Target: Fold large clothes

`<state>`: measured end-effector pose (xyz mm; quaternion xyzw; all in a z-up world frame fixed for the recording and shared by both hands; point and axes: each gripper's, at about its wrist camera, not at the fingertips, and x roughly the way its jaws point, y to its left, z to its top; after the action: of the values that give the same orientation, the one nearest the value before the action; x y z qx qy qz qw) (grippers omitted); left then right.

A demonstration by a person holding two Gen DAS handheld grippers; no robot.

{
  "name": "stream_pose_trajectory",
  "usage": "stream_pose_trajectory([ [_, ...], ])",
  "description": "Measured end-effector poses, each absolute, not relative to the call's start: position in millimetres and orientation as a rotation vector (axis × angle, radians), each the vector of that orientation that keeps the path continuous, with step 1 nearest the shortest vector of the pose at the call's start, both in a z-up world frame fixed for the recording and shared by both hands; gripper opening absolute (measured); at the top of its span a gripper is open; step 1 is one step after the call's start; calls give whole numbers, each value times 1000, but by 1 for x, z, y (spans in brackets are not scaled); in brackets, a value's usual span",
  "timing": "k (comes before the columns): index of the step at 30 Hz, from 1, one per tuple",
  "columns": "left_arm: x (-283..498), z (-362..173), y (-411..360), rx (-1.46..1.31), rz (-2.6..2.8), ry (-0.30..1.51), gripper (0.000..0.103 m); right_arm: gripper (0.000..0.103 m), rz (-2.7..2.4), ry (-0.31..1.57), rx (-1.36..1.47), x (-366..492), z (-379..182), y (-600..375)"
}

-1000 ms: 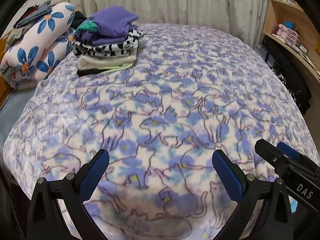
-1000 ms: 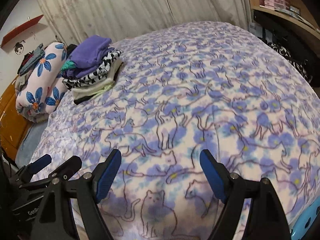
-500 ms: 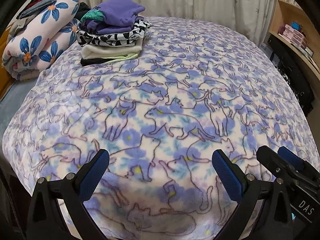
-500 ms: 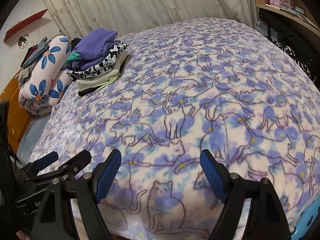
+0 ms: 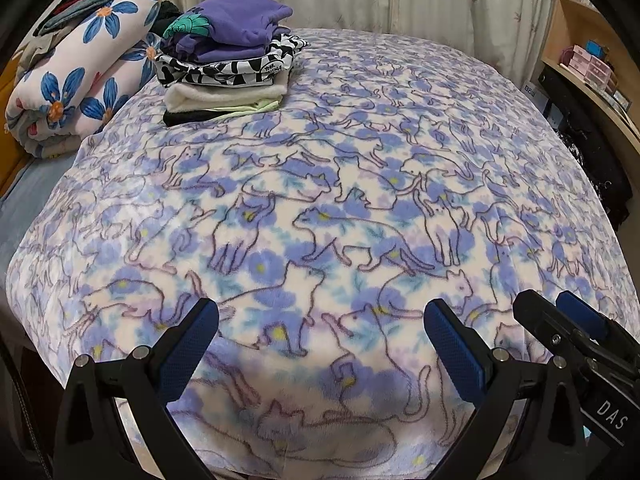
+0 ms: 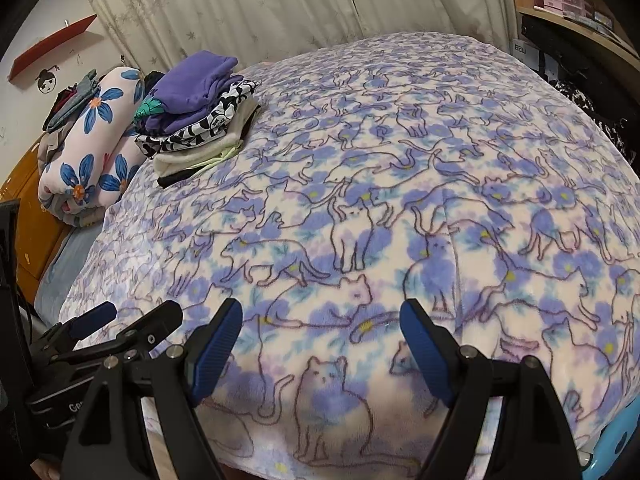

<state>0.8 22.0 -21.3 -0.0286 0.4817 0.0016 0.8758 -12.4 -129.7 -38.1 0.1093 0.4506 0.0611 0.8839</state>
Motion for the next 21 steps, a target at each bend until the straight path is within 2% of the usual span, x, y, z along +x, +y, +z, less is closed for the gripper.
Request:
stream_pose_trajectory([
  [21, 2, -20, 23, -70, -7, 1013, 102, 81, 120, 942, 225, -13, -39, -131],
])
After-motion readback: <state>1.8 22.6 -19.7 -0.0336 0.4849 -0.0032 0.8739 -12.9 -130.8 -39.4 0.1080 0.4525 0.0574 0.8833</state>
